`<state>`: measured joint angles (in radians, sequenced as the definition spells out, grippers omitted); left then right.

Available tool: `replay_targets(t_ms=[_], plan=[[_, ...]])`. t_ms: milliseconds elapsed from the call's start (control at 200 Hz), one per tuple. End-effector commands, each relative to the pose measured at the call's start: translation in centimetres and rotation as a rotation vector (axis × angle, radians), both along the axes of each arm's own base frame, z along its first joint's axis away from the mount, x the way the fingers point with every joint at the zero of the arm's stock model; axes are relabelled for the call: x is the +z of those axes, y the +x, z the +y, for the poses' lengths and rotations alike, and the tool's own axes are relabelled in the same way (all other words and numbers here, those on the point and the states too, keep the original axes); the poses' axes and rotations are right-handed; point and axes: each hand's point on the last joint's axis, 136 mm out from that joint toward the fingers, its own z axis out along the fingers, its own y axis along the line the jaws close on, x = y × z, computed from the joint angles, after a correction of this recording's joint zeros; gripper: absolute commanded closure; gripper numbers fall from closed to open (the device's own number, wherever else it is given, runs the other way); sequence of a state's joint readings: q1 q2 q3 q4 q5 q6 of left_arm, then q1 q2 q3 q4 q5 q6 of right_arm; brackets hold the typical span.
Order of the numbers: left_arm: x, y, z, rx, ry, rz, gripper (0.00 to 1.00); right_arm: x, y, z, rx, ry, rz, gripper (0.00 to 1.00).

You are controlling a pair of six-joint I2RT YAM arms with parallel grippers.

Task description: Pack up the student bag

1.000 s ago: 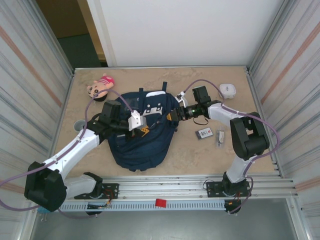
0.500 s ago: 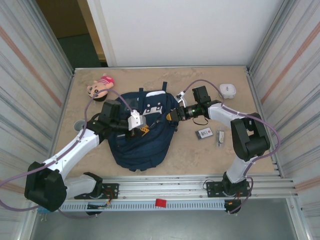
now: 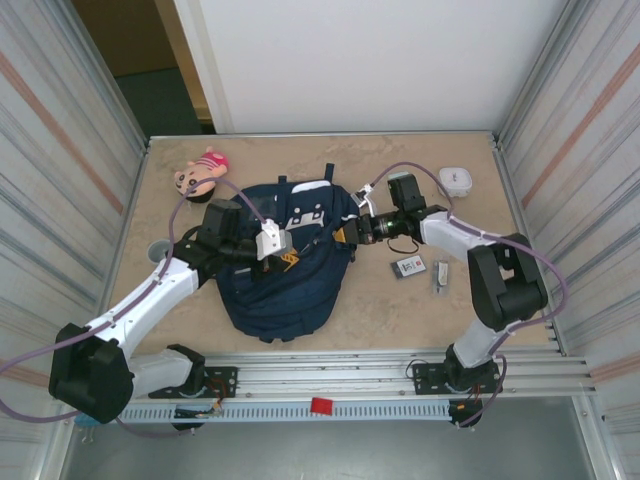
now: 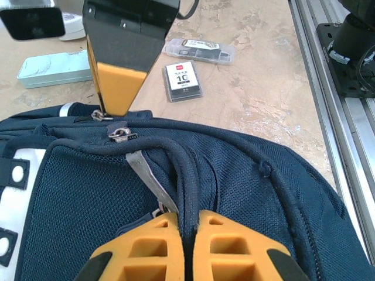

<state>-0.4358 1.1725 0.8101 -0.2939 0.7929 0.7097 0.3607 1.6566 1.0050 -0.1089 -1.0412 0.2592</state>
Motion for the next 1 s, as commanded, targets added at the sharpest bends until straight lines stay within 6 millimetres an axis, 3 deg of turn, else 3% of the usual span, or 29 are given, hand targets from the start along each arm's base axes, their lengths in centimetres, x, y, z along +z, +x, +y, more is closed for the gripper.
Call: replay_targets(t_ms=[0,170,261,326,456,641,997], plan=[[4.1,0.8,-0.7,-0.025,-0.087,-0.125,1.0,3.0,-1.7,0.2,0.035,0.063,-0.028,0.86],[4.4,0.7,-0.7,-0.032,-0.098,-0.126,1.0,2.0,-0.3,-0.4,-0.027,0.038,-0.007,0.77],[4.5,0.7,-0.7,-0.033,-0.101,-0.13,1.0,1.0,0.7,-0.4,-0.049,0.025,0.017,0.66],[4.7,0.7,-0.6,-0.032,-0.102,-0.133,1.0,0.6,1.1,-0.3,-0.049,0.025,0.021,0.66],[4.8,0.8,-0.6,-0.03,-0.106,-0.134,1.0,-0.1,1.5,-0.1,-0.054,0.012,0.031,0.65],[4.9,0.8,-0.6,-0.033,-0.111,-0.134,1.0,-0.8,1.1,0.3,-0.046,-0.008,0.054,0.48],[4.7,1.6,-0.4,0.007,-0.101,-0.143,1.0,0.9,-0.6,1.1,0.01,0.038,0.051,0.89]])
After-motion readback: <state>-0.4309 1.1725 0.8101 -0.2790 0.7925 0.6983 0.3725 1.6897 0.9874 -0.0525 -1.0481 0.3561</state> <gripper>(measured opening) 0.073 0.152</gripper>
